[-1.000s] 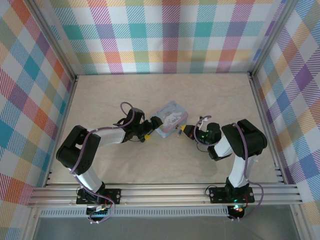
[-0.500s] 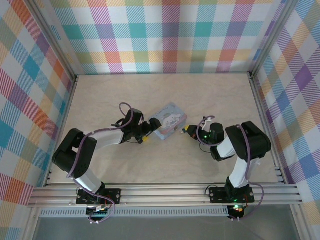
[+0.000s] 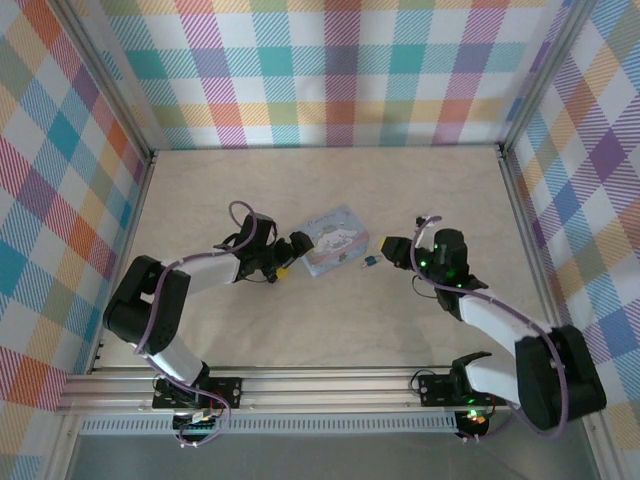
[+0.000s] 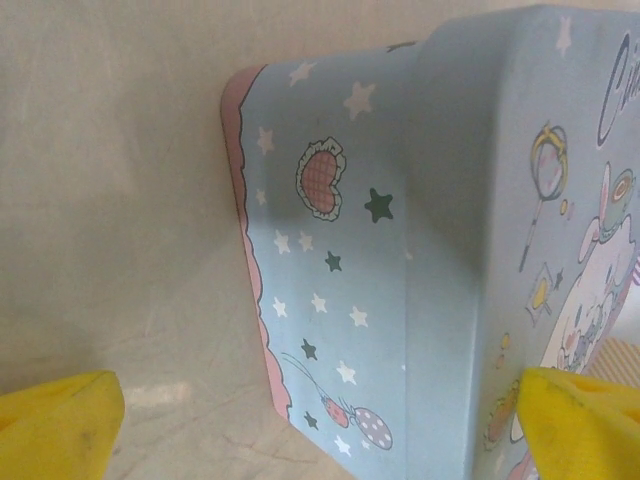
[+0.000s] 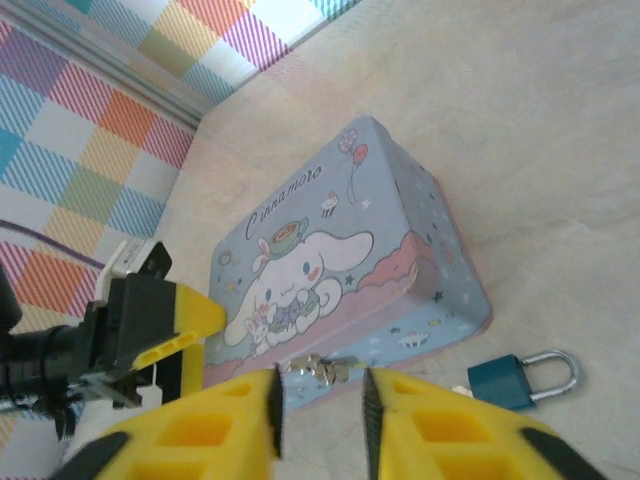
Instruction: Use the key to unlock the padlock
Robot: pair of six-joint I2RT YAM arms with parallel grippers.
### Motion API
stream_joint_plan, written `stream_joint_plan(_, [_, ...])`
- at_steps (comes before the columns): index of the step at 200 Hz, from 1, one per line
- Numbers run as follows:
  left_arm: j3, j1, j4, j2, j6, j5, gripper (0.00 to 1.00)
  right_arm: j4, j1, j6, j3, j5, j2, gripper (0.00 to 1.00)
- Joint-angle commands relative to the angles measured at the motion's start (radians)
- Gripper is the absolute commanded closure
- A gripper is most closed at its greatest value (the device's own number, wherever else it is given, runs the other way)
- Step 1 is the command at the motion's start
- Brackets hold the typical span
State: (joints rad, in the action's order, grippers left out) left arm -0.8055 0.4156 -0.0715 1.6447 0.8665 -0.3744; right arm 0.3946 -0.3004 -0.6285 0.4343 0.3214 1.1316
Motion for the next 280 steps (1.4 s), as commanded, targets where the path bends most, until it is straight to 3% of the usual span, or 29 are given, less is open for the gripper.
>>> stream_joint_plan(1, [-0.034, -0.04, 0.097, 0.062, -0.041, 0.026, 0.0, -0.275, 0.005, 0.07, 0.031, -0.048, -0.076, 0.6])
stream_joint_plan(59, [-0.189, -0.095, 0.186, 0.104, -0.121, 0.002, 0.0, -0.498, 0.004, 0.143, 0.084, -0.217, -0.26, 0.22])
stream_joint_plan(94, [-0.254, -0.104, 0.245, 0.023, -0.189, 0.025, 0.0, -0.586, 0.005, 0.21, 0.108, -0.304, -0.319, 0.0])
stream_joint_plan(134, [-0.214, -0.11, 0.283, -0.166, -0.267, 0.148, 0.0, -0.61, 0.015, 0.305, 0.119, -0.511, -0.349, 0.0])
stream_joint_plan(179, [-0.07, -0.115, 0.294, -0.457, -0.365, 0.435, 0.0, -0.328, 0.08, 0.486, -0.004, -0.702, -0.306, 0.0])
stream_joint_plan(203, [0.019, -0.116, 0.264, -0.592, -0.43, 0.644, 0.0, -0.171, 0.161, 0.495, -0.051, -0.63, -0.203, 0.0])
stream_joint_plan(224, [0.142, -0.117, 0.128, -0.67, -0.519, 0.787, 0.0, 0.037, 0.204, 0.507, -0.107, -0.581, -0.086, 0.0])
stream_joint_plan(258, [0.258, -0.119, 0.004, -0.692, -0.667, 0.888, 0.0, 0.359, 0.24, 0.537, -0.147, -0.508, 0.108, 0.0])
stream_joint_plan(280, [0.29, -0.124, -0.038, -0.663, -0.737, 0.93, 0.0, 0.456, 0.25, 0.603, -0.137, -0.463, 0.195, 0.0])
